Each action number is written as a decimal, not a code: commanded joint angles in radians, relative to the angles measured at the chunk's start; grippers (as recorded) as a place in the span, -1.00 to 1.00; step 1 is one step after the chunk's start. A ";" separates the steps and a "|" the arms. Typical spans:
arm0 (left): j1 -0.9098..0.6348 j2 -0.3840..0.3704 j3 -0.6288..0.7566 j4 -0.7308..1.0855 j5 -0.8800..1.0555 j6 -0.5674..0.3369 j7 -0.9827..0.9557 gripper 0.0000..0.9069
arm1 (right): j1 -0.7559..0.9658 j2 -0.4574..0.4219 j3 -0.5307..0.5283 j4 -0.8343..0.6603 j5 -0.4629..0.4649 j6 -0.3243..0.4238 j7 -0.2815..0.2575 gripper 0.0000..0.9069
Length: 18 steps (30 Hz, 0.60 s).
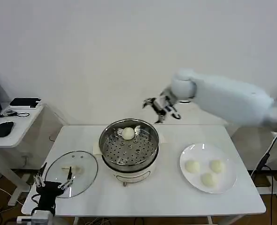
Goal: Take steamed baozi put them in steamer then cover it.
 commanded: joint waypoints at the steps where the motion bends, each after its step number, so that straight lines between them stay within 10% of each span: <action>1: -0.028 0.074 -0.023 0.015 -0.093 0.014 0.000 1.00 | -0.026 -0.425 -0.110 0.269 0.059 -0.196 0.028 1.00; 10: -0.025 0.051 0.012 0.033 -0.053 0.005 0.000 1.00 | -0.456 -0.468 0.224 0.241 -0.041 -0.170 0.015 1.00; 18: -0.019 0.036 0.014 0.033 -0.039 0.002 0.000 1.00 | -0.572 -0.420 0.310 0.191 -0.070 -0.162 -0.023 1.00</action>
